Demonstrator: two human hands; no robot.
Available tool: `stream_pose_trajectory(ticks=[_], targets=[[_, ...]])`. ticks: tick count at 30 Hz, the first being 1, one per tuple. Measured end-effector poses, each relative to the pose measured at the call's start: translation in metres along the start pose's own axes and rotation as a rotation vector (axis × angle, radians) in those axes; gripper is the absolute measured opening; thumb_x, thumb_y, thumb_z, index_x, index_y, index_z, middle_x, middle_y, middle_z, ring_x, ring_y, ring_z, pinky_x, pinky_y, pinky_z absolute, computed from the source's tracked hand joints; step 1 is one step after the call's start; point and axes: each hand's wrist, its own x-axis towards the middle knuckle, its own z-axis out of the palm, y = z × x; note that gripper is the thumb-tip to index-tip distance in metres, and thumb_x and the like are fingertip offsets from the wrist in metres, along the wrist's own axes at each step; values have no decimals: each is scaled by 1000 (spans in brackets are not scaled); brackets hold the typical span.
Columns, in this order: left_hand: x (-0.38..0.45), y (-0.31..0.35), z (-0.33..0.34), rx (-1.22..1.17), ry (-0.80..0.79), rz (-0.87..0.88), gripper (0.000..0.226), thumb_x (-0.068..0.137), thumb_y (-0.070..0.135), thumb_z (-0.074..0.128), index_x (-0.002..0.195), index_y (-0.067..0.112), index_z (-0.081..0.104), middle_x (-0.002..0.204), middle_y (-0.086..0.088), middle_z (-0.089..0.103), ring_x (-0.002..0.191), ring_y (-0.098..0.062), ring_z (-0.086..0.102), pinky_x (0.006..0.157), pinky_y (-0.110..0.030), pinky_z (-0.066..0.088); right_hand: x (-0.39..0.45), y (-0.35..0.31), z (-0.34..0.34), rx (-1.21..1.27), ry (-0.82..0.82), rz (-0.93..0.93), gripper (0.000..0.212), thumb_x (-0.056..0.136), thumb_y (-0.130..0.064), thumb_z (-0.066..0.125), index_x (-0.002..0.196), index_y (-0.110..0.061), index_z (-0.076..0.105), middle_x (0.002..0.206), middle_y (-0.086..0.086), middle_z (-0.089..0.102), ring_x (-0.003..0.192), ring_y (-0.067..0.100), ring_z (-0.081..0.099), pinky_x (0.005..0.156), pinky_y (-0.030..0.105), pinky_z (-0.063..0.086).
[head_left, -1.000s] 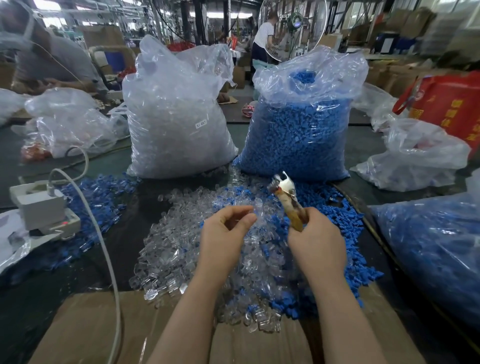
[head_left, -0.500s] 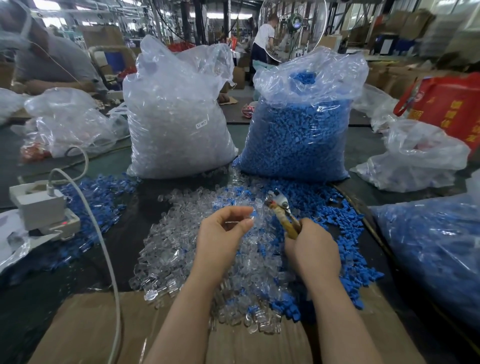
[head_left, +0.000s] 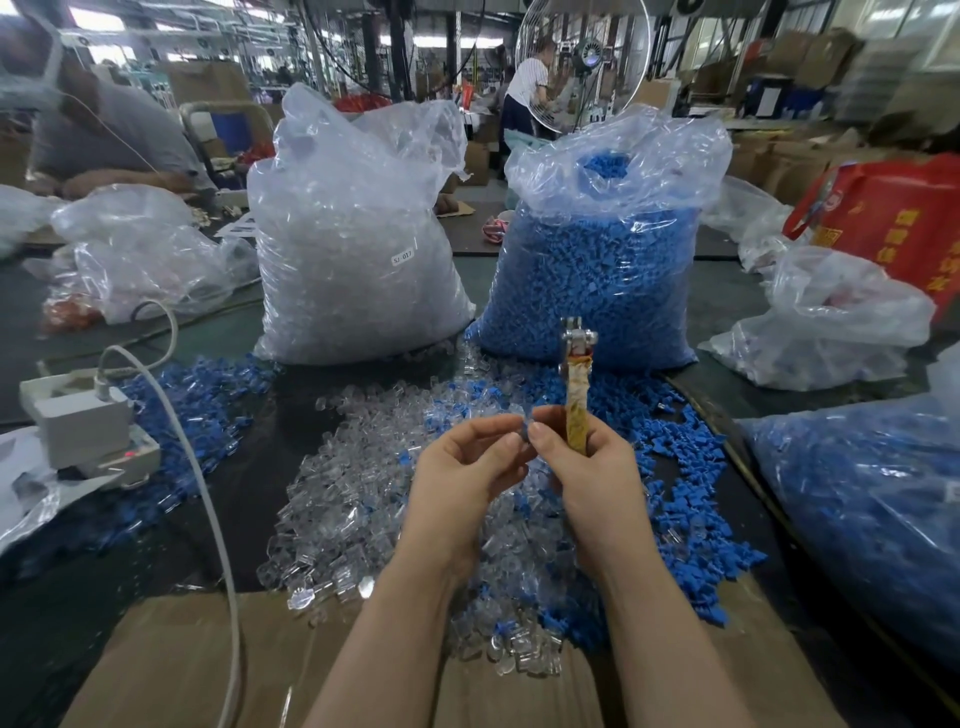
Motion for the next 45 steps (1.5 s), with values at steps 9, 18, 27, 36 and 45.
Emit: stream_pose_trajectory(ticks=[9, 18, 27, 36, 45], targets=[[-2, 4, 0, 81, 16, 94, 25, 84, 3, 70, 85, 26, 79, 97, -5, 77, 95, -18, 72, 76, -21, 55, 2, 6, -1, -61, -19, 14, 11, 93, -10, 66, 94, -18, 74, 55, -17, 63, 50, -8, 54, 47, 7, 40], [1, 4, -3, -18, 115, 24, 20, 85, 2, 70, 103, 10, 72, 99, -14, 74, 91, -20, 73, 74, -22, 56, 0, 5, 2, -93, 21, -26, 11, 90, -8, 69, 87, -18, 72, 67, -9, 70, 59, -4, 60, 54, 10, 46], [3, 8, -5, -185, 95, -78, 30, 76, 4, 71, 106, 10, 72, 82, -3, 73, 72, -8, 69, 65, -17, 56, -1, 4, 2, -102, 83, -127, 11, 89, -10, 71, 83, -19, 69, 74, -7, 70, 68, -1, 62, 62, 9, 47], [1, 8, -1, -289, 69, -152, 22, 90, 0, 60, 111, 5, 65, 89, -10, 75, 83, -17, 73, 74, -25, 60, -4, 4, 6, -110, 31, -212, 18, 90, -8, 69, 81, -23, 66, 71, -11, 68, 66, 0, 61, 62, 12, 49], [2, 6, 2, -195, 164, -95, 27, 90, 1, 64, 115, 10, 62, 85, -8, 75, 78, -17, 74, 64, -22, 57, -4, 8, 7, -136, 44, -243, 18, 90, -10, 70, 82, -25, 65, 73, -13, 68, 69, -1, 62, 65, 12, 49]])
